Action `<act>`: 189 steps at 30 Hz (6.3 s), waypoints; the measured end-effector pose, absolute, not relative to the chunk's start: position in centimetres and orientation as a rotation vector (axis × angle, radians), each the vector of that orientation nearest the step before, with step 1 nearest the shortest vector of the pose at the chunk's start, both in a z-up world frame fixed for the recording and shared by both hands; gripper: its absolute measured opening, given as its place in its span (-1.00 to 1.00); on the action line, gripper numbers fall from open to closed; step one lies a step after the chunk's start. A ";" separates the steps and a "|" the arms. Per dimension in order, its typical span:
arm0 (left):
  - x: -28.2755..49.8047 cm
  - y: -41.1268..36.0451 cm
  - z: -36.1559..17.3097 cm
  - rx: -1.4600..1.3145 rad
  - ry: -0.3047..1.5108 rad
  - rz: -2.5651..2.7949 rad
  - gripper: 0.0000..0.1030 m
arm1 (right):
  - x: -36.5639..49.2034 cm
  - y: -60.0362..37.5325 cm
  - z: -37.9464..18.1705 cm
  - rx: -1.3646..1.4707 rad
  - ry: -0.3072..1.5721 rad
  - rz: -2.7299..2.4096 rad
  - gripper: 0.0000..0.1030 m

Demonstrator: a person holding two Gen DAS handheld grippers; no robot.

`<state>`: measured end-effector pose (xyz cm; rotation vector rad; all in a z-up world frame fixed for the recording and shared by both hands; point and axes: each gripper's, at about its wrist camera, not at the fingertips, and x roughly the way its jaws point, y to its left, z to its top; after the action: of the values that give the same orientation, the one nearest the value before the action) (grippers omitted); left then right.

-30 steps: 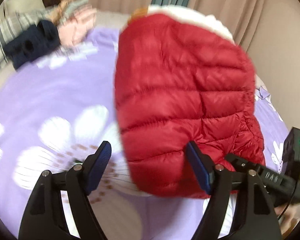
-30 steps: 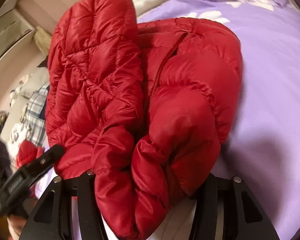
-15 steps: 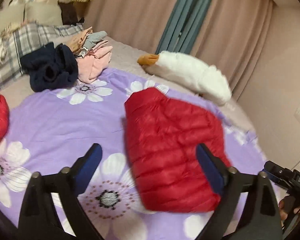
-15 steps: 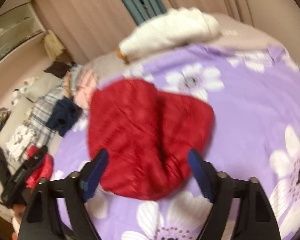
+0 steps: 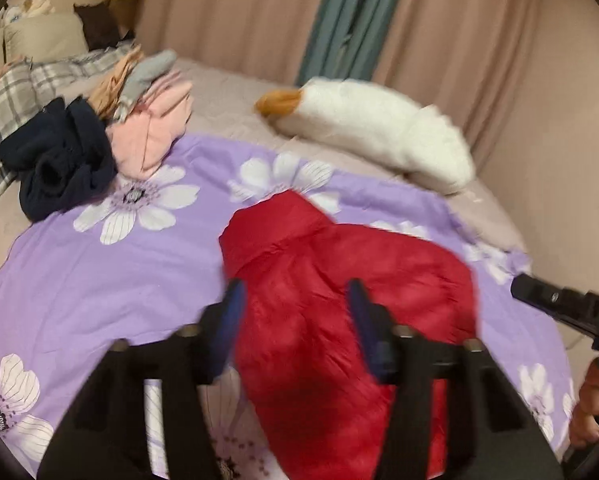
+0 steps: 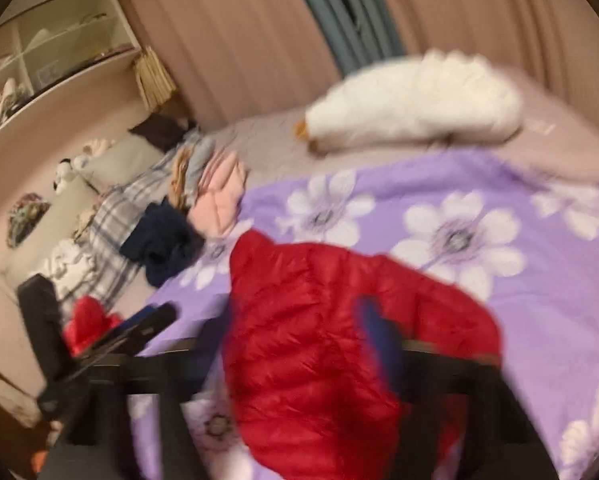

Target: Fold large clothes

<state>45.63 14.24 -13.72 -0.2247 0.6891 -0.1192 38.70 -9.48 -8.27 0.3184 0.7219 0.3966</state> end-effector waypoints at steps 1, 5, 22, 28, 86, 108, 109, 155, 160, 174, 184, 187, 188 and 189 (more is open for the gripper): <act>46.6 14.3 -14.4 -0.236 0.711 -0.124 -0.31 | 40.2 -9.2 -9.1 0.332 0.765 0.404 -0.76; 50.1 13.9 -18.6 -0.273 0.800 -0.147 -0.39 | 44.6 -8.0 -13.9 0.286 0.951 0.340 -0.85; 57.6 9.3 -27.4 -0.198 0.952 -0.167 -0.45 | 51.5 -10.8 -23.7 0.222 1.004 0.196 -1.00; 57.4 8.6 -27.3 -0.173 0.936 -0.152 -0.45 | 51.3 -10.9 -23.8 0.207 0.982 0.188 -1.00; 45.7 6.1 -27.6 -0.124 0.962 -0.198 -0.33 | 44.0 -13.4 -28.3 0.243 1.078 0.187 -1.00; 32.5 4.5 -14.5 -0.044 0.739 -0.098 -0.30 | 32.1 -14.1 -17.8 0.066 0.823 0.061 -1.00; 31.3 4.6 -13.2 -0.044 0.710 -0.079 -0.24 | 30.0 -13.9 -16.0 0.037 0.774 0.064 -1.00; 6.7 8.4 -4.3 -0.209 0.126 0.036 1.00 | 7.0 -14.2 -9.2 0.158 0.158 -0.078 0.99; 7.4 8.0 -4.5 -0.188 0.176 0.047 1.00 | 6.9 -14.3 -9.3 0.152 0.168 -0.090 0.99; 7.9 7.4 -4.7 -0.187 0.200 0.058 1.00 | 6.9 -14.3 -9.1 0.141 0.190 -0.108 0.99; 8.1 7.0 -4.7 -0.183 0.203 0.048 1.00 | 7.2 -14.1 -9.1 0.111 0.211 -0.110 0.99; 8.3 6.8 -4.9 -0.182 0.206 0.049 1.00 | 7.3 -14.1 -9.1 0.109 0.218 -0.105 0.99; 8.2 6.8 -4.9 -0.181 0.197 0.045 1.00 | 7.3 -14.1 -9.1 0.106 0.222 -0.106 0.99; 8.1 6.8 -4.9 -0.179 0.189 0.046 1.00 | 7.3 -14.0 -9.1 0.102 0.224 -0.109 0.99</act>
<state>8.09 6.80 -4.94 -0.1786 0.1891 0.0464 7.32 -14.04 -9.08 0.1015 0.2239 -0.1086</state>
